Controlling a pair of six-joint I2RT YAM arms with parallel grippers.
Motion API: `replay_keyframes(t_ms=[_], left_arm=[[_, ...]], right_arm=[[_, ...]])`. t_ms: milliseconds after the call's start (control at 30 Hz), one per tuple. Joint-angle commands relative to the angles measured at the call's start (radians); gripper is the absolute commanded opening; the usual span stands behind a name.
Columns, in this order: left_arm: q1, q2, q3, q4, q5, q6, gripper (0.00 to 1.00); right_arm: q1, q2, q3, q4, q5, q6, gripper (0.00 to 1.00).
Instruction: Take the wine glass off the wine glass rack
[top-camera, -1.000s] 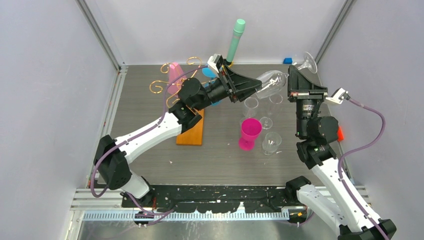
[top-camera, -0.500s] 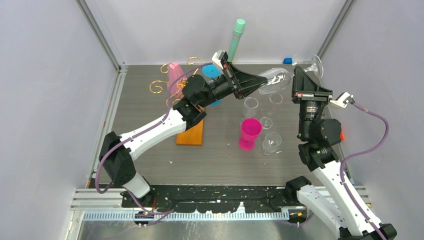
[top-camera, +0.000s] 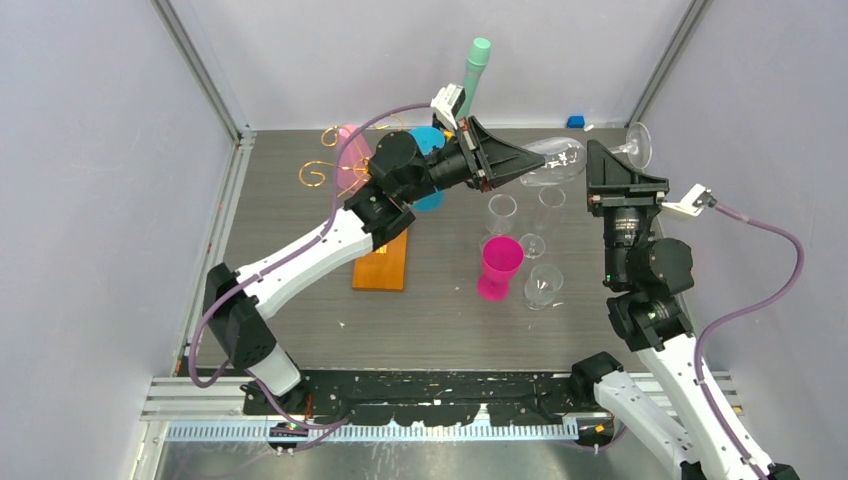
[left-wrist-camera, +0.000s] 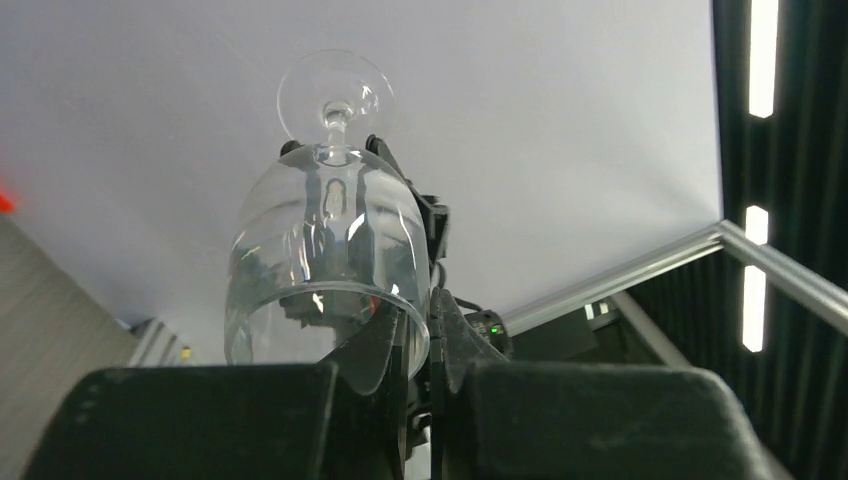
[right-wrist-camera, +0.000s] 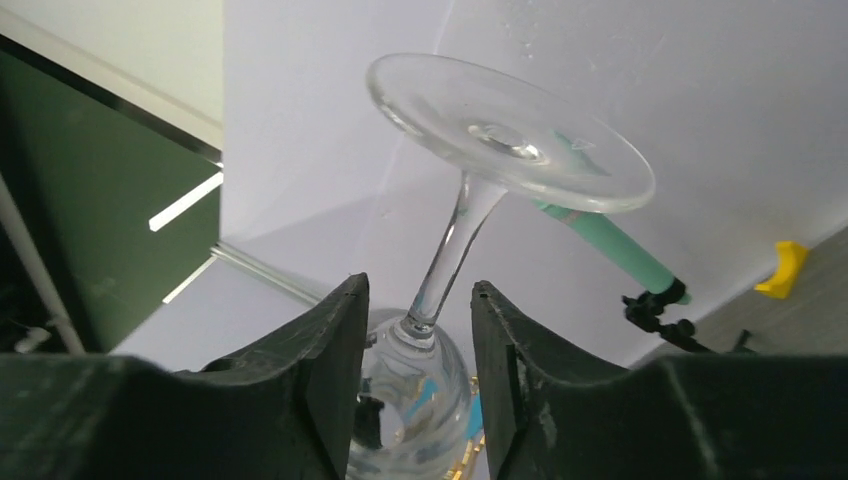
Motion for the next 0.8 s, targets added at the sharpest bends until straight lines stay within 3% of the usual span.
replay_keyframes(t_ms=[0, 200, 533, 767], left_arm=[[-0.007, -0.008, 0.117, -0.169, 0.030, 0.277, 0.00], [-0.007, 0.048, 0.261, -0.420, 0.062, 0.500, 0.00], [-0.007, 0.150, 0.503, -0.918, 0.036, 0.913, 0.00], [-0.031, 0.237, 0.625, -1.063, 0.020, 1.038, 0.00]], right_arm=[[0.006, -0.033, 0.065, -0.161, -0.013, -0.095, 0.52], [0.005, -0.111, 0.081, -0.371, 0.027, -0.137, 0.66], [0.005, -0.287, 0.193, -0.777, 0.180, -0.253, 0.67], [0.005, -0.336, 0.220, -0.879, 0.268, -0.292, 0.66]])
